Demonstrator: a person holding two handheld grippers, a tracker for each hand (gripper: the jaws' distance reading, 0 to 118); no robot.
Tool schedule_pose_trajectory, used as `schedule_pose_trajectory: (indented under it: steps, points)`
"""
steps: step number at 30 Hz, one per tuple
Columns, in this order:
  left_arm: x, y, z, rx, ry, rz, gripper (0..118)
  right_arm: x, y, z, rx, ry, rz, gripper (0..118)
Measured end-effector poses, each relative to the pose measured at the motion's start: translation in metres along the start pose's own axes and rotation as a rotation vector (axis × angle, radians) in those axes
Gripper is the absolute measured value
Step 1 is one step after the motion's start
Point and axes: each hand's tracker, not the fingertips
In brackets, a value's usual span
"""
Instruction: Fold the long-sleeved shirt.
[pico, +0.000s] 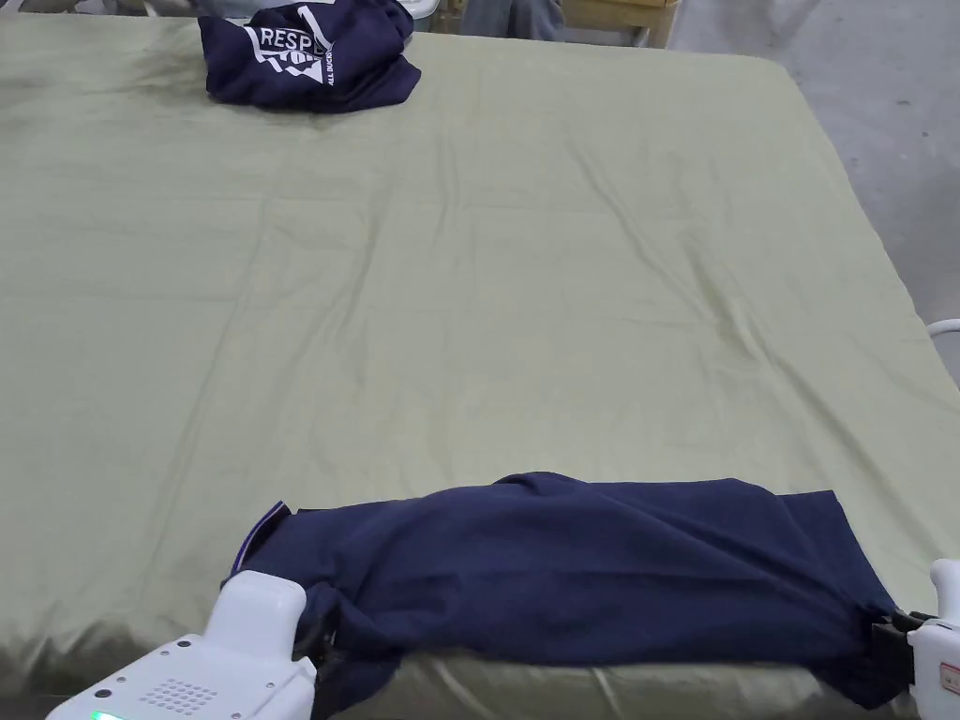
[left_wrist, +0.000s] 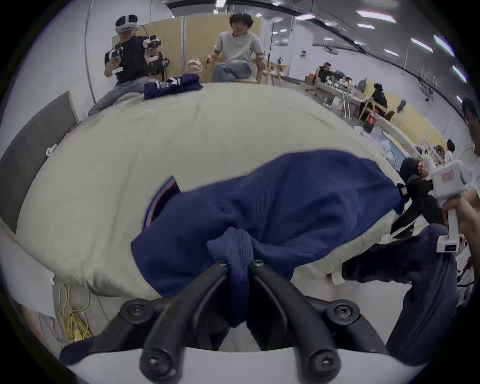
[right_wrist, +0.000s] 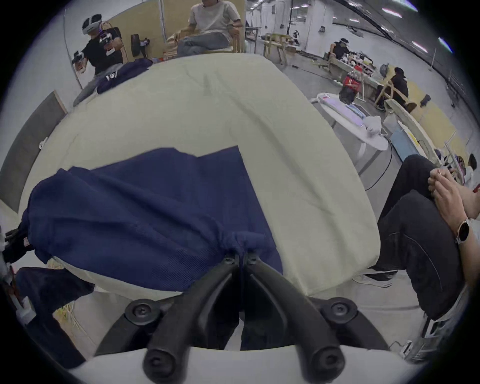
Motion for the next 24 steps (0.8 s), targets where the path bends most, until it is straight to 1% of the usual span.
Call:
schedule_pose_trajectory:
  steps: [5, 7, 9, 12, 13, 14, 15, 16, 17, 18, 19, 20, 21, 22, 23, 24]
  points:
    - [-0.005, 0.002, -0.003, 0.0, -0.019, 0.058, 5, -0.01, 0.002, -0.009, -0.026, -0.025, 0.048, 1]
    - [-0.006, 0.004, -0.006, -0.011, -0.022, 0.047, 5, -0.009, -0.003, -0.018, -0.035, -0.03, 0.053, 1]
    - [0.001, 0.004, -0.007, -0.033, 0.001, -0.024, 5, -0.012, -0.001, -0.016, -0.036, -0.04, 0.061, 1]
    - [0.005, 0.016, -0.001, -0.077, 0.006, -0.023, 5, -0.017, 0.013, -0.004, -0.084, -0.031, 0.115, 1]
    - [0.004, 0.022, 0.004, -0.107, -0.006, 0.02, 6, -0.017, 0.017, 0.001, -0.106, -0.021, 0.123, 4]
    - [-0.001, 0.028, 0.015, -0.098, -0.028, 0.073, 11, -0.012, 0.022, 0.004, -0.107, -0.017, 0.12, 17]
    - [-0.004, 0.032, 0.029, -0.032, -0.045, 0.145, 26, -0.012, 0.024, 0.018, -0.079, -0.029, 0.111, 45]
    - [-0.009, 0.033, 0.044, 0.024, -0.055, 0.204, 54, -0.014, 0.027, 0.033, -0.013, -0.03, 0.103, 87]
    - [-0.014, 0.037, 0.059, 0.075, -0.078, 0.255, 100, -0.017, 0.028, 0.048, 0.053, -0.007, 0.112, 118]
    - [-0.017, 0.041, 0.071, 0.078, -0.08, 0.271, 118, -0.02, 0.028, 0.066, 0.103, 0.011, 0.125, 114]
    - [-0.019, 0.043, 0.081, 0.085, -0.061, 0.276, 113, -0.026, 0.03, 0.089, 0.193, 0.042, 0.153, 114]
    - [-0.019, 0.048, 0.093, 0.17, -0.043, 0.244, 111, -0.033, 0.031, 0.105, 0.203, 0.047, 0.143, 114]
    - [-0.023, 0.05, 0.098, 0.169, -0.026, 0.237, 112, -0.04, 0.033, 0.119, 0.226, 0.059, 0.137, 115]
    - [-0.024, 0.053, 0.103, 0.155, -0.011, 0.226, 112, -0.042, 0.038, 0.122, 0.243, 0.09, 0.131, 115]
    - [-0.024, 0.057, 0.107, 0.168, -0.007, 0.2, 112, -0.049, 0.04, 0.131, 0.267, 0.145, 0.127, 115]
    - [-0.022, 0.059, 0.108, 0.186, 0.008, 0.175, 112, -0.055, 0.04, 0.137, 0.29, 0.173, 0.119, 115]
